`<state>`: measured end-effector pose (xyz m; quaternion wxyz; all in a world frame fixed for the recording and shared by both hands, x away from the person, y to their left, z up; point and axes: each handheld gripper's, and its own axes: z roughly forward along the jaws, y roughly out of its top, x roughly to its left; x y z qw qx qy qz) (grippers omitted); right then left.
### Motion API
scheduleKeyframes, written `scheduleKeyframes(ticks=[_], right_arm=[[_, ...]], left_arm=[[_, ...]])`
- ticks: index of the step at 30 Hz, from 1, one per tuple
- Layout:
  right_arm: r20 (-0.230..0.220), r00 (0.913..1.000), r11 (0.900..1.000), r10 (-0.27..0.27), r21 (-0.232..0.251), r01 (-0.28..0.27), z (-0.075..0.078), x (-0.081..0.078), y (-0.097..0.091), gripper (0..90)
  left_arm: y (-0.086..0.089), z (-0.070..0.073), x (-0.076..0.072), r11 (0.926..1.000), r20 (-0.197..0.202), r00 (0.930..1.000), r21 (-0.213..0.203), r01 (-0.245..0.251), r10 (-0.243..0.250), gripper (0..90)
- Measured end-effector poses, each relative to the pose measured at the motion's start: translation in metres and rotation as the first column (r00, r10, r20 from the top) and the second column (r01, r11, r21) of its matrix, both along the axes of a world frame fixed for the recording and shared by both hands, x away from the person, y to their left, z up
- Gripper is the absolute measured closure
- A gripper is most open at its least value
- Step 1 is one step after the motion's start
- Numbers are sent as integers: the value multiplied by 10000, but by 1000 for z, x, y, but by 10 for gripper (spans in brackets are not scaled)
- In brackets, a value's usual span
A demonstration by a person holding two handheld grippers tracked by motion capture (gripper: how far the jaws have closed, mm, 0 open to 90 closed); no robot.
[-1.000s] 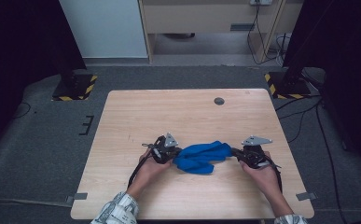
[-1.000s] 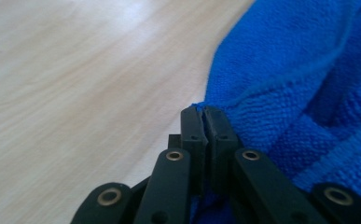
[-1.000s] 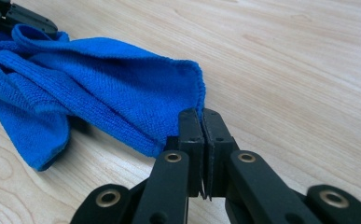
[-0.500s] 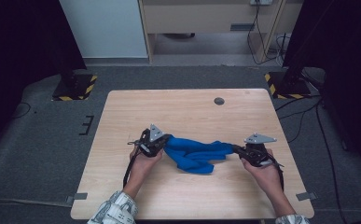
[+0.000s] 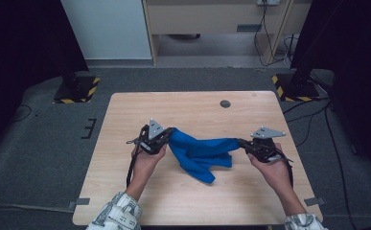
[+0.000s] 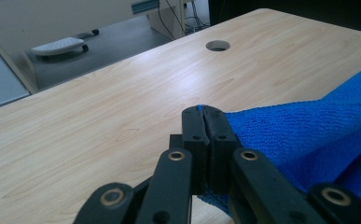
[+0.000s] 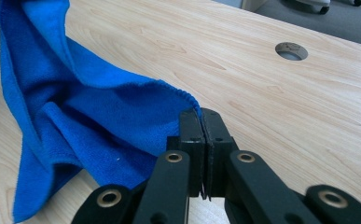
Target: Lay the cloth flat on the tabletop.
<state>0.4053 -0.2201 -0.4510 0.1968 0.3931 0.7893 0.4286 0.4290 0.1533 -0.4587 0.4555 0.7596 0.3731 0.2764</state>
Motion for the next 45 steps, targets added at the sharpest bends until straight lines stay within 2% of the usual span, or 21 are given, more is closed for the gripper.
scheduleKeyframes(ticks=[9, 22, 25, 28, 31, 35, 45], right_arm=[[146, 9999, 10000, 20, -53, -19, 13, -1, -1, 886], [404, 9991, 9996, -102, 278, 91, 27, -7, -9, 886], [498, 9986, 9991, -151, 401, 131, 33, -10, -11, 886], [550, 9985, 9984, -67, 573, 35, 39, -13, -13, 886], [590, 9982, 9987, -56, 516, 26, 43, -15, -12, 886], [691, 9976, 9988, -40, 482, 6, 50, -17, -12, 886], [664, 9974, 9995, -290, 165, 280, 58, -2, -12, 886]], left_arm=[[-1, 11, 4, 9999, 284, 9995, 24, -153, 153, 879], [-4, 29, 3, 9999, 635, 9979, -123, -93, 100, 879], [-3, 32, 3, 9997, 647, 9978, -218, -103, 117, 879], [-3, 35, 3, 10000, 699, 9975, -91, -40, 46, 879], [-3, 37, 5, 10000, 718, 9974, -44, -51, 54, 879], [-2, 40, 7, 9997, 725, 9973, -187, -132, 145, 879], [-6, 46, 8, 9995, 888, 9959, -272, -126, 150, 879]])
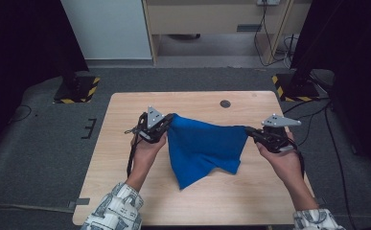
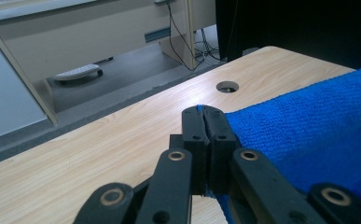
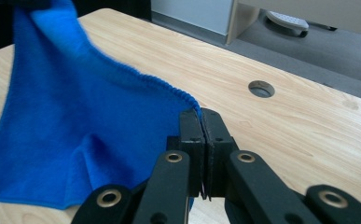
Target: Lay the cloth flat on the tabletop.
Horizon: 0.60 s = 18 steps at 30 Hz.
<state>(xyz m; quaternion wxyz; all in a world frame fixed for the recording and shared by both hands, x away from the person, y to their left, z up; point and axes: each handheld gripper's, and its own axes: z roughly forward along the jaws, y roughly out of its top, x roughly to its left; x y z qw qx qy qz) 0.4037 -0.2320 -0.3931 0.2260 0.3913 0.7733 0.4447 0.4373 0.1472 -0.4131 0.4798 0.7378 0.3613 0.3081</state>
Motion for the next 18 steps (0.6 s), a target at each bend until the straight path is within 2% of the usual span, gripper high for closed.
scheduleKeyframes(ticks=[5, 9, 13, 18], right_arm=[[33, 10000, 10000, -59, 49, 59, 2, 2, -1, 886], [138, 9999, 9997, -8, 246, 5, 8, -8, -1, 886], [211, 9998, 9998, 10, 204, -14, 15, -17, 2, 886], [186, 9997, 9998, -139, 140, 137, 12, -8, 1, 885]], left_arm=[[2, 3, -2, 10000, 82, 10000, 31, -22, 22, 878], [3, 8, 0, 9999, 105, 9999, -72, -81, 82, 879], [1, 14, 3, 9999, 127, 9999, -110, -114, 116, 878], [-3, 16, 8, 9999, 138, 9998, -12, -117, 117, 878]])
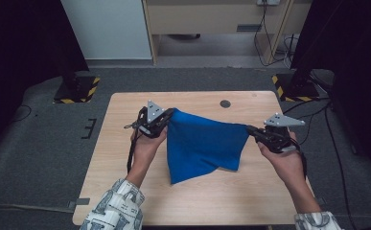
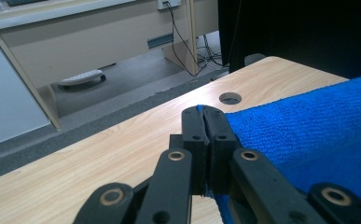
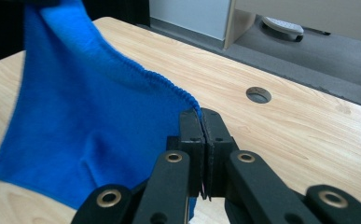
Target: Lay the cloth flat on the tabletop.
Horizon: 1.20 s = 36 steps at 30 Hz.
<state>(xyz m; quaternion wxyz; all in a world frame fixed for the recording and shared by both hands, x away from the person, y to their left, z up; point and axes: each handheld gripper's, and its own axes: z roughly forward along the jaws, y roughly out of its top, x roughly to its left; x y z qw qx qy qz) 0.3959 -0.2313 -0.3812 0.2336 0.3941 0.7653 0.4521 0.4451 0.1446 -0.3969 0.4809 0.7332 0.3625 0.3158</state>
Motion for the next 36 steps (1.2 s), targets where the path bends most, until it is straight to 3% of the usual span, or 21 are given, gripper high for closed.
scheduleKeyframes(ticks=[10, 14, 21, 28, 36], right_arm=[[-300, 9990, 9995, -317, 22, 318, -23, 34, 2, 885], [-366, 9970, 9976, -689, 94, 692, -32, 42, 1, 884], [-682, 9952, 9972, -702, -303, 683, -52, 56, 7, 883], [-937, 9915, 9959, -900, -133, 891, -66, 69, 7, 880], [-1200, 9878, 9948, -997, -319, 965, -79, 81, 12, 877]], left_arm=[[2, -11, 12, 9996, -296, 9992, -17, -284, 283, 878], [2, -17, 18, 9995, -465, 9985, -53, -304, 302, 878], [0, -26, 28, 9992, -603, 9974, -1, -399, 398, 878], [0, -32, 35, 9987, -741, 9960, -14, -502, 499, 878], [1, -45, 46, 9971, -1070, 9914, 186, -739, 755, 878]])
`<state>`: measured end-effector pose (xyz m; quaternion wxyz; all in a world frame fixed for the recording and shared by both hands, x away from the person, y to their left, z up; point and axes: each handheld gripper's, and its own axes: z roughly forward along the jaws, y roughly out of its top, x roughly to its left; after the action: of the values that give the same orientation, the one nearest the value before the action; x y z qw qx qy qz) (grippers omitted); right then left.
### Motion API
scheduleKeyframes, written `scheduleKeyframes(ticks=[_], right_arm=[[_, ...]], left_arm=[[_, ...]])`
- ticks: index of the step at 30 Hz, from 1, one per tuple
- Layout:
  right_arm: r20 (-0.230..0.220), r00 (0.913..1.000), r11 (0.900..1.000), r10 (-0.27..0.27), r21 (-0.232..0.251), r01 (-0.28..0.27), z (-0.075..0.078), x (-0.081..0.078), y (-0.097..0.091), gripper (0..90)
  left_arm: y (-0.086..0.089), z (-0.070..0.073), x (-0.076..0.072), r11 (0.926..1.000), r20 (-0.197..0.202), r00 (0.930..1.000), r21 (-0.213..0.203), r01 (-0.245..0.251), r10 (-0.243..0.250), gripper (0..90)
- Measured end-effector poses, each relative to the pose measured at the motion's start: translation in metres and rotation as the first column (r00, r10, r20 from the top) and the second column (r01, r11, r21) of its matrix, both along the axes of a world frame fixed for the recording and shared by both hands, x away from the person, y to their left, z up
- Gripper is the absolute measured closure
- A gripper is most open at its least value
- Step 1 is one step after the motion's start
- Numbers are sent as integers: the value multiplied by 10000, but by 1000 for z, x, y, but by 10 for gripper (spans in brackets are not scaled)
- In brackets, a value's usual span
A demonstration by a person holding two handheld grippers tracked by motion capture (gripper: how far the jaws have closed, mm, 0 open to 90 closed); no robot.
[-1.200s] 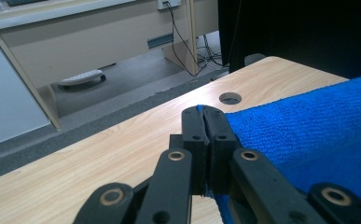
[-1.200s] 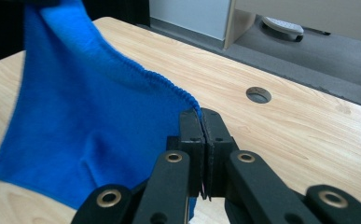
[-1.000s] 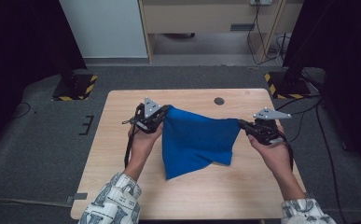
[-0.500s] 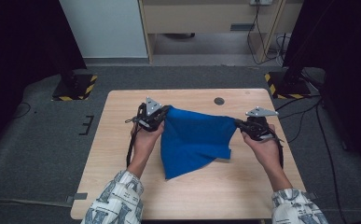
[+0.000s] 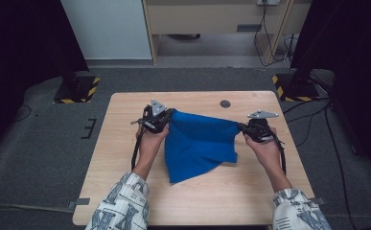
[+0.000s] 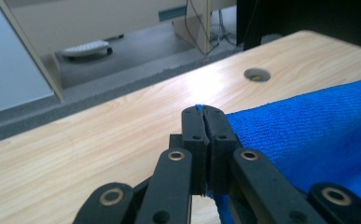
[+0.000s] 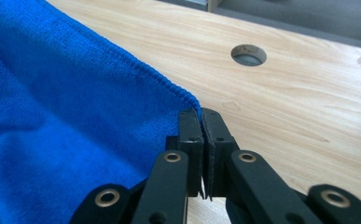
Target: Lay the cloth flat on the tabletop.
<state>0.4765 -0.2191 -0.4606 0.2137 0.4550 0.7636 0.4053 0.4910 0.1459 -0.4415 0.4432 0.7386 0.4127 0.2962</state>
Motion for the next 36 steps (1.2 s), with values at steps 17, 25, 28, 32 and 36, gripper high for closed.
scheduleKeyframes(ticks=[17, 25, 28, 32, 36], right_arm=[[-809, 9966, 9996, -169, -256, 149, -31, 37, 23, 856], [-629, 9959, 9965, -644, -566, 609, -46, 53, 37, 327], [-438, 9971, 9961, -621, -652, 592, -41, 51, 39, 256], [-460, 9980, 9970, -425, -663, 394, -36, 40, 37, 228], [-605, 9982, 9975, -31, -708, -12, -36, 20, 32, 237]], left_arm=[[8, -32, 28, 9972, -779, 9954, 545, -507, 549, 871], [10, -45, 37, 9968, -1098, 9910, 289, -744, 772, 435], [13, -41, 35, 9965, -966, 9919, 211, -803, 820, 360], [16, -32, 28, 9967, -1152, 9901, 141, -794, 805, 291], [17, -28, 8, 9989, -971, 9942, -20, -468, 463, 265]])
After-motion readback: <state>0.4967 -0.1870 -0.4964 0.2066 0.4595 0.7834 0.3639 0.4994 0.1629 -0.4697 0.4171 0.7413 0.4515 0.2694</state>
